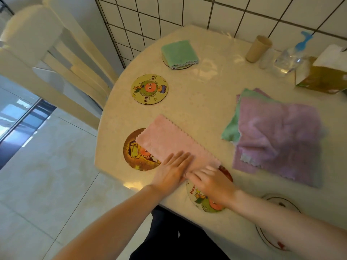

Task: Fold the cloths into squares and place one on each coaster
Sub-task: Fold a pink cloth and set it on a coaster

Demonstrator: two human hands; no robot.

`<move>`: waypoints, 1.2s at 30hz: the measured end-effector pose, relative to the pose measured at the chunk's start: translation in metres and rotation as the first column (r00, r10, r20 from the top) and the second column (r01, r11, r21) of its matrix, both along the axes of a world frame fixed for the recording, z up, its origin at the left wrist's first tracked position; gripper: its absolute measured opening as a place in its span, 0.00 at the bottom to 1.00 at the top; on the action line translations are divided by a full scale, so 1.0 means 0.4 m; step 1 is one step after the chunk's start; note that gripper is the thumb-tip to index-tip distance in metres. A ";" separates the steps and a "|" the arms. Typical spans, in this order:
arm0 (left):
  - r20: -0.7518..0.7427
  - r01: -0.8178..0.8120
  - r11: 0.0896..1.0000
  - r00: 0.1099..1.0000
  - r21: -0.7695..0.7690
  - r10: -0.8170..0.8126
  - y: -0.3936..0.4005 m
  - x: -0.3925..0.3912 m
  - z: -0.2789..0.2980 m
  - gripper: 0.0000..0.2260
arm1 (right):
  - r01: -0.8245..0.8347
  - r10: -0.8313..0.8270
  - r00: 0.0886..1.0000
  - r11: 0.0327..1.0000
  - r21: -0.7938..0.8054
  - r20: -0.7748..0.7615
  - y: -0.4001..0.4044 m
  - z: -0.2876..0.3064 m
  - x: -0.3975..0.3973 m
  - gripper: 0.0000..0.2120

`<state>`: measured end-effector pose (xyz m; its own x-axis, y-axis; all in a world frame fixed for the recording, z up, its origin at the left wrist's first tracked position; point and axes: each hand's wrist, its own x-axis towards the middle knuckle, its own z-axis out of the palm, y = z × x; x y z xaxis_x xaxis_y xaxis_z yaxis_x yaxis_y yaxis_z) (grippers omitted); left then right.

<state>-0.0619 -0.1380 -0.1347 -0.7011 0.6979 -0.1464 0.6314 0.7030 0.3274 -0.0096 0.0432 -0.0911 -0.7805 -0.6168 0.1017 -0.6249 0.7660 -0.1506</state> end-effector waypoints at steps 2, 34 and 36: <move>-0.014 0.074 0.995 0.997 -0.072 -0.075 -0.015 0.030 -0.021 0.24 | -0.060 0.060 0.998 0.998 -0.033 -0.010 0.003 0.000 0.038 0.17; 0.800 -0.968 0.209 0.232 0.136 0.553 -0.132 0.010 0.030 0.34 | 0.480 0.056 0.522 0.806 -0.347 0.851 0.012 -0.029 -0.223 0.34; 0.832 -0.986 0.152 0.142 0.070 0.536 -0.128 -0.018 0.034 0.27 | 0.533 0.065 0.450 0.780 -0.327 0.890 -0.009 -0.023 -0.254 0.35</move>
